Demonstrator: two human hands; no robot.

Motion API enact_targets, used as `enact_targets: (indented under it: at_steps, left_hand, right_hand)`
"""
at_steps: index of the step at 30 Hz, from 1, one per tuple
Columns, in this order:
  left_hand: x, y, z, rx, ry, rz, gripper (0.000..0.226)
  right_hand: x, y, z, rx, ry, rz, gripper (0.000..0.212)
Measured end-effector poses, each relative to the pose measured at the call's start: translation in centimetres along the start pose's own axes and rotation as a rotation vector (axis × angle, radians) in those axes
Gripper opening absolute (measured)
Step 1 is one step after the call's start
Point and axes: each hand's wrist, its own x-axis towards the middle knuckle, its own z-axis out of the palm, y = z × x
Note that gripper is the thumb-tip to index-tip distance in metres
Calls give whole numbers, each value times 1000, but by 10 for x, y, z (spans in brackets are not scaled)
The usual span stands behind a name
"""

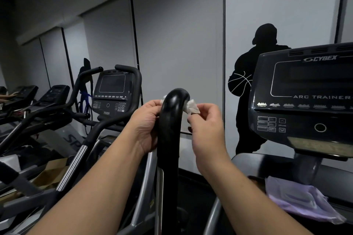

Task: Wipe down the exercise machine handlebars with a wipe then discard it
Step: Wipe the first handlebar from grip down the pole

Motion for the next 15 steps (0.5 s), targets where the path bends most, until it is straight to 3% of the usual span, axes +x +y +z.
enact_targets:
  at_steps: [4,9,15]
  left_hand:
    - [4,-1,8,-41,12,10,12]
    - [-2,-4,2,-181,-37,6,18]
    - [1,8,18,-66,52,91,14]
  right_hand:
    - [-16,-3,1,-111,-82,-261,15]
    - [-17,-13,0,-301,-202,-343,37]
    - [-19,-17,5,-443,-221,-393,41]
